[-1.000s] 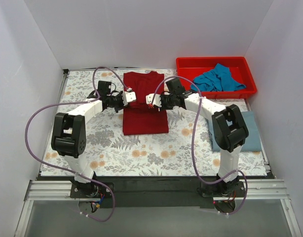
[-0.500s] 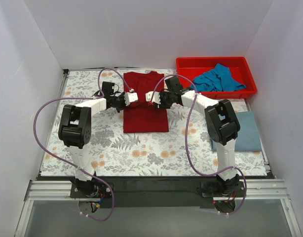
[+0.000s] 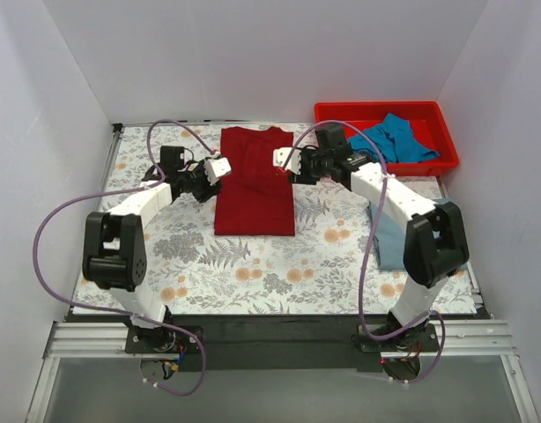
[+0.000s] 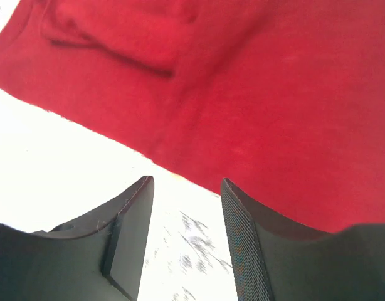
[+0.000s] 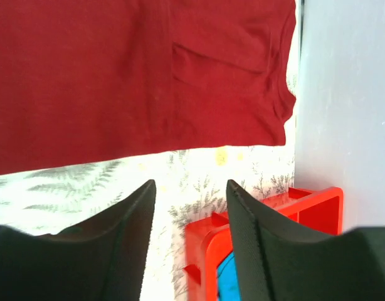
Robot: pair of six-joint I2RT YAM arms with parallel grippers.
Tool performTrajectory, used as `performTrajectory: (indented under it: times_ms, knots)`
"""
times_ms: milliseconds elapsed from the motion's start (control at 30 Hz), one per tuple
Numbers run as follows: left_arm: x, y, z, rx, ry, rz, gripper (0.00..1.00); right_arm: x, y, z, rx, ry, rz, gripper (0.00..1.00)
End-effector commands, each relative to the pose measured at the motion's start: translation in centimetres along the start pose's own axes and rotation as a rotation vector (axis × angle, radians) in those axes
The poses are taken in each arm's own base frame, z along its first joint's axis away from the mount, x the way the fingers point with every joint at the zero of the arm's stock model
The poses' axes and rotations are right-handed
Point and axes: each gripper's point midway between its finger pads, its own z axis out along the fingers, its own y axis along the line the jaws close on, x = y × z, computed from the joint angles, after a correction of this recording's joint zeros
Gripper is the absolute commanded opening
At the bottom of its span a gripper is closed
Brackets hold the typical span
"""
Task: Fold and stack the t-shirts
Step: Fold the tshirt
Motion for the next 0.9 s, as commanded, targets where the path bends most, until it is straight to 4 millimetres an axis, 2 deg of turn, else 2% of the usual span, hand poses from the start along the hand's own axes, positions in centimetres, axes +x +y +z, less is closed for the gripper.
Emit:
performTrajectory:
  times_ms: [0, 33, 100, 233, 300, 467, 600, 767, 867]
  knots:
    - [-3.3, -3.5, -4.0, 0.045, -0.095, 0.059, 0.44, -2.9, 4.4, -2.5, -0.102, -0.055, 0.069, 0.54]
    - [-3.4, -4.8, -4.2, 0.079, -0.120, 0.065, 0.43, -2.4, 6.9, -2.2, -0.150, -0.044, 0.084, 0.50]
    - [-2.2, -7.7, -4.6, 0.145, -0.113, 0.056, 0.43, -3.1, 9.5, -1.9, -0.203, -0.050, 0.091, 0.45]
    - [-1.0, -10.7, -4.4, 0.231, -0.108, 0.000, 0.42, -2.7, 13.5, -0.6, -0.294, -0.027, 0.131, 0.41]
    - [-0.6, -11.2, -4.1, 0.245, -0.106, 0.000, 0.42, -1.9, 14.8, 0.7, -0.321, -0.003, 0.133, 0.41]
    - [1.3, -12.7, -2.9, 0.283, -0.069, -0.003, 0.43, -0.4, 16.4, 2.7, -0.360, 0.033, 0.165, 0.41]
    - [2.7, -12.9, -1.9, 0.285, -0.040, 0.007, 0.43, 0.4, 18.2, 3.5, -0.406, 0.050, 0.172, 0.41]
    - [4.1, -13.7, -1.1, 0.309, 0.002, -0.004, 0.43, 1.6, 19.7, 3.5, -0.438, 0.078, 0.169, 0.41]
    - [5.6, -14.6, -1.1, 0.326, 0.042, 0.020, 0.42, 1.9, 19.8, 3.2, -0.439, 0.089, 0.160, 0.42]
